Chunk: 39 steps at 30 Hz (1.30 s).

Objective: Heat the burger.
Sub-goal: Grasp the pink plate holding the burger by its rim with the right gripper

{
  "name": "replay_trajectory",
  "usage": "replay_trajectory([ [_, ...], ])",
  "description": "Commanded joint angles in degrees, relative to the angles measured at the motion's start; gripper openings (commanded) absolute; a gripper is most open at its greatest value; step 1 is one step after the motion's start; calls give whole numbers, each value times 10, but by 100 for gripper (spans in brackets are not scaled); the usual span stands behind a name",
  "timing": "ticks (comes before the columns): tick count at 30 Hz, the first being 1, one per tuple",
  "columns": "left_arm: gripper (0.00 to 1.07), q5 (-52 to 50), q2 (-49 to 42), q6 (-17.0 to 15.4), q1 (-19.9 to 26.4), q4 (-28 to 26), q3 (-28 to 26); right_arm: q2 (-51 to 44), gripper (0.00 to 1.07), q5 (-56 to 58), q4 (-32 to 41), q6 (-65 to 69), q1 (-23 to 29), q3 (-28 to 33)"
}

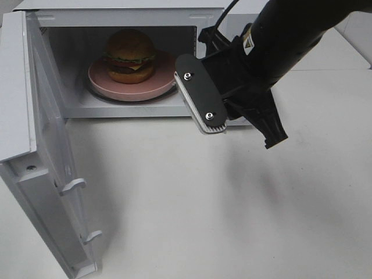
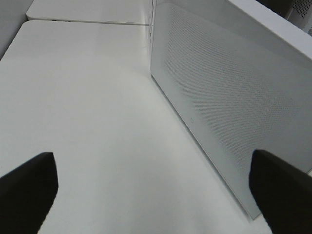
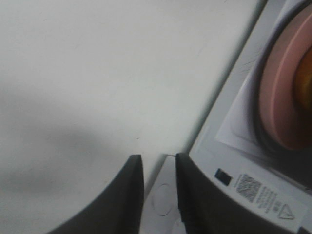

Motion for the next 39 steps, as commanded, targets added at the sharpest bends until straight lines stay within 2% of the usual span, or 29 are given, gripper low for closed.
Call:
replay_trajectory([
  [1, 100, 1, -8, 0, 2, -3, 1, -2, 39, -39, -7, 3, 8, -5],
  [3, 100, 1, -8, 0, 2, -3, 1, 1, 55, -73, -9, 26, 14, -5],
  [4, 100, 1, -8, 0, 2, -3, 1, 1, 55, -73, -9, 26, 14, -5],
  [5, 100, 1, -8, 0, 2, -3, 1, 5, 66, -81, -21, 49, 21, -6],
  [6, 100, 1, -8, 0, 2, -3, 1, 6, 73, -86, -27, 65, 21, -6],
  [7, 100, 1, -8, 0, 2, -3, 1, 6, 73, -86, -27, 65, 21, -6],
  [8, 100, 1, -8, 0, 2, -3, 1, 13, 85, -93, -45, 91, 26, -6],
  [9, 100, 1, -8, 0, 2, -3, 1, 13, 85, -93, -45, 91, 26, -6],
  [10, 100, 1, -8, 0, 2, -3, 1, 23, 93, -93, -69, 111, 26, -7],
  [11, 100, 1, -8, 0, 2, -3, 1, 30, 95, -92, -81, 116, 26, -9],
  [17, 100, 1, -8, 0, 2, -3, 1, 69, 96, -93, -111, 142, 27, -44],
  [22, 100, 1, -8, 0, 2, -3, 1, 135, 94, -104, -121, 156, 27, -111],
  [25, 100, 1, -8, 0, 2, -3, 1, 143, 94, -111, -120, 162, 27, -119],
  [27, 100, 1, -8, 0, 2, -3, 1, 184, 94, -115, -120, 164, 25, -155],
  [30, 100, 1, -8, 0, 2, -3, 1, 195, 93, -115, -120, 164, 25, -164],
  [32, 100, 1, -8, 0, 2, -3, 1, 227, 93, -114, -120, 164, 25, -199],
  [39, 100, 1, -8, 0, 2, -3, 1, 274, 92, -115, -120, 164, 19, -245],
])
